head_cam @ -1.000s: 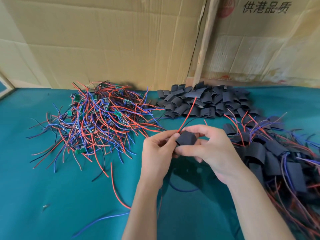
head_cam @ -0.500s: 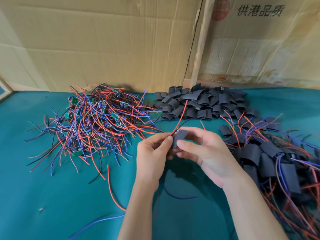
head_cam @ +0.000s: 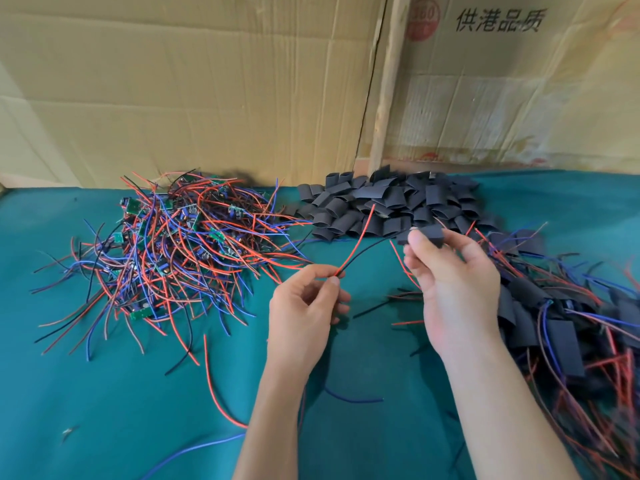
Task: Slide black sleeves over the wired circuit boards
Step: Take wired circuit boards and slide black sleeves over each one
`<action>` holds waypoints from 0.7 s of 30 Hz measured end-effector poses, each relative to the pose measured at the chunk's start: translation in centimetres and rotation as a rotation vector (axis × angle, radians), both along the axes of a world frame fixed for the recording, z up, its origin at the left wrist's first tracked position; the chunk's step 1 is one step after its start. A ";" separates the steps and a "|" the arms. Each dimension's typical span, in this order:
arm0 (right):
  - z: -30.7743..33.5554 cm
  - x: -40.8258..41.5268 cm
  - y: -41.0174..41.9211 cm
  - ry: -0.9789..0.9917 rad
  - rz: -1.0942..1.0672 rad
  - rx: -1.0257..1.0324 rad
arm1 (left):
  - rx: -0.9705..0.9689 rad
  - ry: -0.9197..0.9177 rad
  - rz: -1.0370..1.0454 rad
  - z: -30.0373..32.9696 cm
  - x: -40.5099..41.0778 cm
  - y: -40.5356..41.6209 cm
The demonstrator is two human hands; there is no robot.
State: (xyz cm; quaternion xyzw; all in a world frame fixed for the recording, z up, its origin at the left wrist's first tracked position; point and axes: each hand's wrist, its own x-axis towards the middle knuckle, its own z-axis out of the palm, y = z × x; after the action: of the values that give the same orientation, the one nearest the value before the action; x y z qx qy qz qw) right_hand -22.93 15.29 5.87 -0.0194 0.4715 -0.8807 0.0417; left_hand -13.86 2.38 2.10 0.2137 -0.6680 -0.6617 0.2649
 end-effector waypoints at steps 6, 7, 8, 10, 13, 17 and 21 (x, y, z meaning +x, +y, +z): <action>-0.2 0.0 -0.4 -0.003 -0.012 -0.082 | -0.018 -0.023 -0.021 0.1 0.1 0.0; -0.1 0.0 -0.4 -0.008 -0.011 -0.099 | -0.024 -0.029 -0.022 0.1 0.1 0.0; 0.0 0.0 -0.3 -0.016 -0.012 -0.123 | -0.027 -0.034 -0.021 0.2 0.1 0.1; 0.1 0.0 0.0 -0.031 -0.007 -0.172 | -0.024 -0.035 -0.013 0.2 0.1 0.1; 0.2 0.0 0.1 -0.023 -0.002 -0.172 | -0.003 -0.021 0.001 0.2 0.1 0.1; 0.2 0.1 0.1 -0.055 -0.010 -0.167 | 0.054 0.027 0.038 0.4 0.3 -0.1; 0.1 0.0 0.1 -0.074 -0.007 -0.167 | 0.095 0.044 0.067 0.5 0.4 -0.2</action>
State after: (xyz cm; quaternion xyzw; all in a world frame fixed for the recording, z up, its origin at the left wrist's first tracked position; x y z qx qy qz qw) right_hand -22.97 15.43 5.95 0.0114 0.3944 -0.9172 0.0543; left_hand -13.46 2.14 2.61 0.2335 -0.6224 -0.6881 0.2911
